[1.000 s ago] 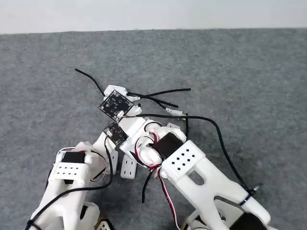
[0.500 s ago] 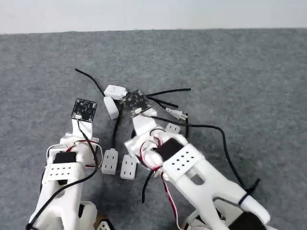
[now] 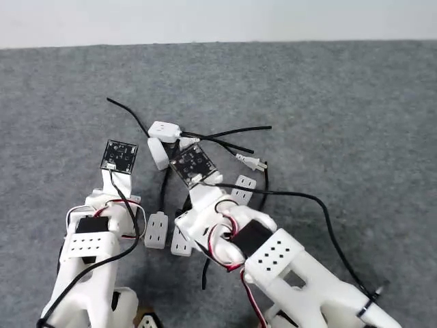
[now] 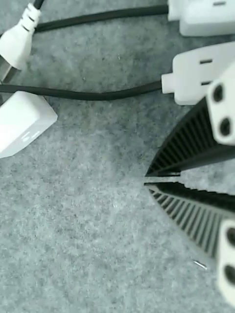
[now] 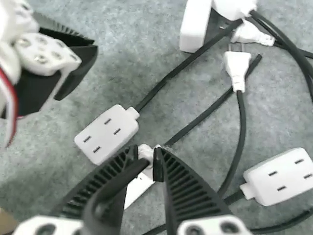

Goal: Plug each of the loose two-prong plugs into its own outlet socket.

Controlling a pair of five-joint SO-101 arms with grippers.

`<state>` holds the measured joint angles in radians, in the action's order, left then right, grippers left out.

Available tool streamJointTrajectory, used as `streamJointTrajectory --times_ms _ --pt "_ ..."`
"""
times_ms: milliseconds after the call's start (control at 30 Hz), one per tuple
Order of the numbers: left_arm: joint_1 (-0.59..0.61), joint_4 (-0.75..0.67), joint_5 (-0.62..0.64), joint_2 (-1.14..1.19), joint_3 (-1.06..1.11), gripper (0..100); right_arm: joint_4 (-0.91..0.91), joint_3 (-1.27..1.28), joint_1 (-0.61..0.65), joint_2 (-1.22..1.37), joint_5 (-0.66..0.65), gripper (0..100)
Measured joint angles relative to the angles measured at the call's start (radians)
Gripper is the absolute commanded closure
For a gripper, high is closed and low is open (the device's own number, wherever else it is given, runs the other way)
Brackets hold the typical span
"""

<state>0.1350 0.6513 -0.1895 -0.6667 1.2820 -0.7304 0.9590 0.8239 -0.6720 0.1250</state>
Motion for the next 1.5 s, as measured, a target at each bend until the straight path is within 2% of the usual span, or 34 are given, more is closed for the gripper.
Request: streamJointTrajectory --times_ms 367,1000,1167,1500 --pt "0.0 0.0 0.0 0.0 0.0 99 0.003 0.0 0.017 0.002 0.014 99.0" --pt "0.0 0.0 0.0 0.0 0.0 99 0.13 0.098 -0.005 0.04 0.015 99.0" --pt "0.0 0.0 0.0 0.0 0.0 99 0.192 0.149 -0.005 0.021 -0.023 99.0" --pt "0.0 0.0 0.0 0.0 0.0 99 0.143 0.196 0.032 0.038 -0.12 99.0"
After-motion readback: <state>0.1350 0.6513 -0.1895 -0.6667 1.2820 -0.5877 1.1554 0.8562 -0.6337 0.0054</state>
